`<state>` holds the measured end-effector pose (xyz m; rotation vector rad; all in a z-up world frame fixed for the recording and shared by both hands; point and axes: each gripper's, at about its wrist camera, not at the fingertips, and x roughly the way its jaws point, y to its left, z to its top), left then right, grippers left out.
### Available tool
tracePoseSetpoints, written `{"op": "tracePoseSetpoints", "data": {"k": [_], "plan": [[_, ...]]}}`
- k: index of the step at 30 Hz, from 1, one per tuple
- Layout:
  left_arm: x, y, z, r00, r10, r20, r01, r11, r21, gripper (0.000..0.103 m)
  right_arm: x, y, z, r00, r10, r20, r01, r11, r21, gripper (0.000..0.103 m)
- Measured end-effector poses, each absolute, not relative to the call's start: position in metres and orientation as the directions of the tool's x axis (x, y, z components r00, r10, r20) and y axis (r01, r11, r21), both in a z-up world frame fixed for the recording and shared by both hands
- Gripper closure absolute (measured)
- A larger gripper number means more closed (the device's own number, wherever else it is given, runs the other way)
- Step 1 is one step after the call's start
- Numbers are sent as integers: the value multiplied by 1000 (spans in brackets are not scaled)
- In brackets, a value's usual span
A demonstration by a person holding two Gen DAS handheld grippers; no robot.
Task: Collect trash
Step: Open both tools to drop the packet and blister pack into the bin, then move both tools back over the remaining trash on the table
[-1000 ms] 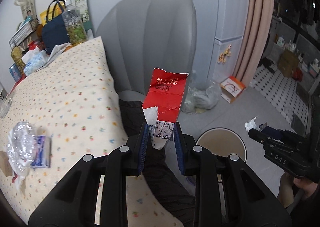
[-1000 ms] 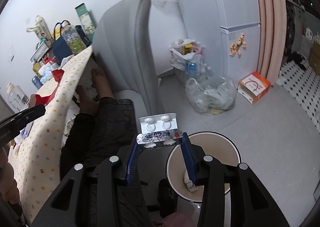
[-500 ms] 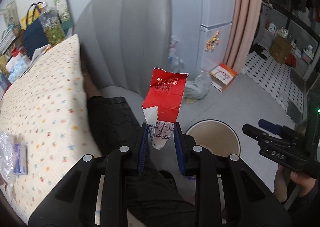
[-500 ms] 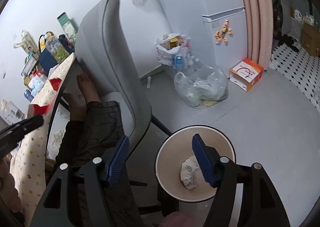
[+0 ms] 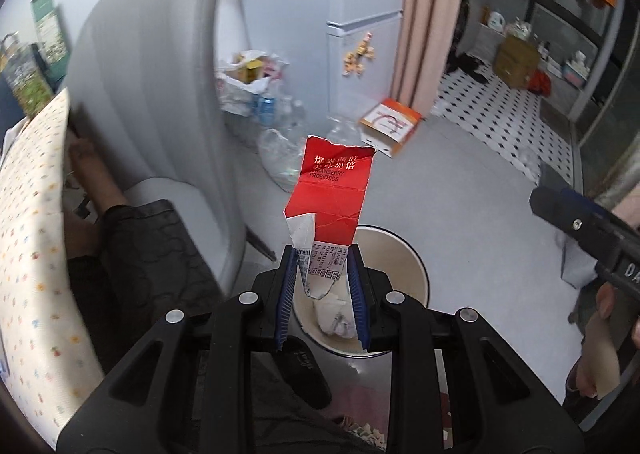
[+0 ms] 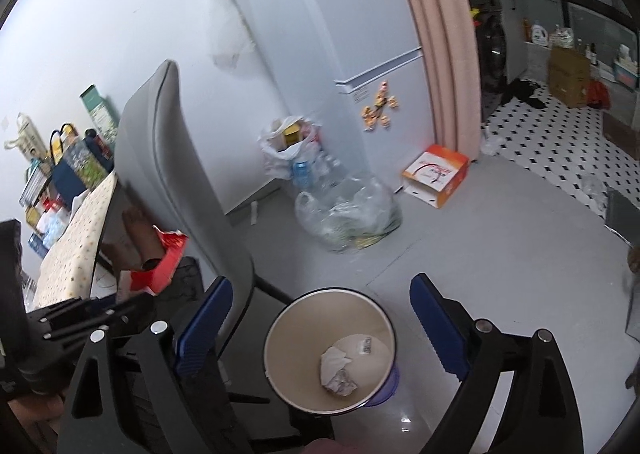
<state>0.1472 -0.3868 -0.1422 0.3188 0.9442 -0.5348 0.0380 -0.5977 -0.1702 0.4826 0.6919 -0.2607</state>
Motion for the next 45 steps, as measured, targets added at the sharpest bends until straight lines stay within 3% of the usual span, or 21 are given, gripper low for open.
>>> {"op": "tracePoseSetpoints", "data": {"k": [10, 13, 17, 29, 45], "plan": [[151, -419, -164, 419, -304, -855, 622, 783, 26, 75, 26, -613, -169, 741, -103, -663, 419, 843, 337, 15], [152, -422, -168, 417, -315, -853, 621, 784, 14, 30, 25, -614, -169, 741, -105, -664, 422, 841, 338, 15], [150, -414, -164, 423, -332, -843, 610, 792, -5, 18, 26, -614, -170, 737, -103, -668, 422, 842, 337, 15], [151, -354, -124, 489, -346, -800, 514, 856, -56, 11, 38, -591, -154, 751, -79, -656, 379, 864, 330, 12], [138, -230, -49, 670, -340, -660, 332, 932, -143, 6, 69, -496, -105, 776, 11, -630, 215, 935, 282, 8]]}}
